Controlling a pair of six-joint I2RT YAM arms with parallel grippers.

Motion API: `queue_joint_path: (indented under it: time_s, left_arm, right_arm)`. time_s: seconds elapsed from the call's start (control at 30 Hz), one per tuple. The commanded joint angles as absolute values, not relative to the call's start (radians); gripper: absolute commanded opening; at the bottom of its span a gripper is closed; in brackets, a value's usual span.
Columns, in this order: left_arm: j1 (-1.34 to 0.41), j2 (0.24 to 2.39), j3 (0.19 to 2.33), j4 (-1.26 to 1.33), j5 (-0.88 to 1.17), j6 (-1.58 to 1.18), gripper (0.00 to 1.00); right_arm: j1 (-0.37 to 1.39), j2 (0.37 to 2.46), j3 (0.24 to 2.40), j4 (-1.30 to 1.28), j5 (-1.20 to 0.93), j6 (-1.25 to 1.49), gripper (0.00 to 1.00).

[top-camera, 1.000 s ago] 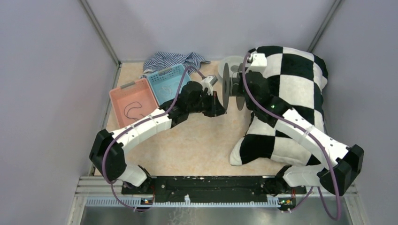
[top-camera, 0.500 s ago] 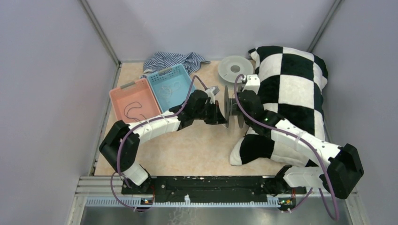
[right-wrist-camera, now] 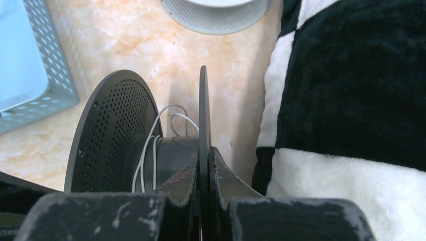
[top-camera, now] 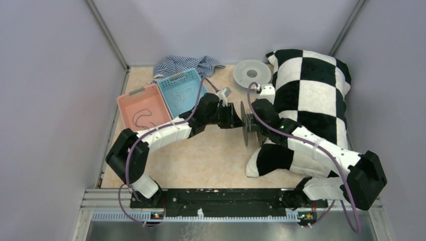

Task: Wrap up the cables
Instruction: Wrap the cable around the cable reel.

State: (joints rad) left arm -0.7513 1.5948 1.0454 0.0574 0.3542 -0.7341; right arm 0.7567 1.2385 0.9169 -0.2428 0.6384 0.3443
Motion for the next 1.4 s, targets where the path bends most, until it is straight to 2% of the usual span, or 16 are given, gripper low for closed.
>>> queue_joint_path:
  time_s: [0.0,0.23,0.4,0.57,0.87,0.97,1.07,1.23,1.37]
  left_arm:
    - [-0.764,1.563,1.085,0.233,0.407,-0.747,0.41]
    - [-0.764,1.398,1.012,0.22,0.303,-0.519,0.5]
    - [-0.764,1.242,0.901,0.281,0.193,-0.376,0.56]
    - [-0.764,1.133,0.82,0.285,0.075,-0.265,0.66]
    - [-0.765,1.024,0.661,0.401,0.016,-0.141,0.69]
    - [-0.764,0.998,0.628,0.459,-0.031,-0.067,0.8]
    - [-0.764,0.993,0.627,0.503,-0.113,-0.024,0.9]
    - [-0.748,1.03,0.748,0.402,-0.086,0.068,0.95]
    - [-0.679,1.0,0.849,0.234,0.091,0.074,0.97]
  right_arm:
    - [0.79,1.243,0.991,-0.192,0.564,0.425,0.0]
    - [0.79,1.248,1.086,-0.279,0.579,0.415,0.0]
    - [0.79,1.186,1.109,-0.204,0.548,0.359,0.0]
    - [0.791,1.194,1.274,-0.265,0.536,0.305,0.0]
    - [0.79,1.225,1.549,-0.342,0.492,0.243,0.0]
    - [0.79,1.232,1.634,-0.377,0.447,0.242,0.0]
    - [0.79,1.234,1.718,-0.436,0.365,0.251,0.0]
    - [0.79,1.213,1.796,-0.517,0.2,0.235,0.0]
    - [0.791,1.122,1.736,-0.534,0.079,0.16,0.0]
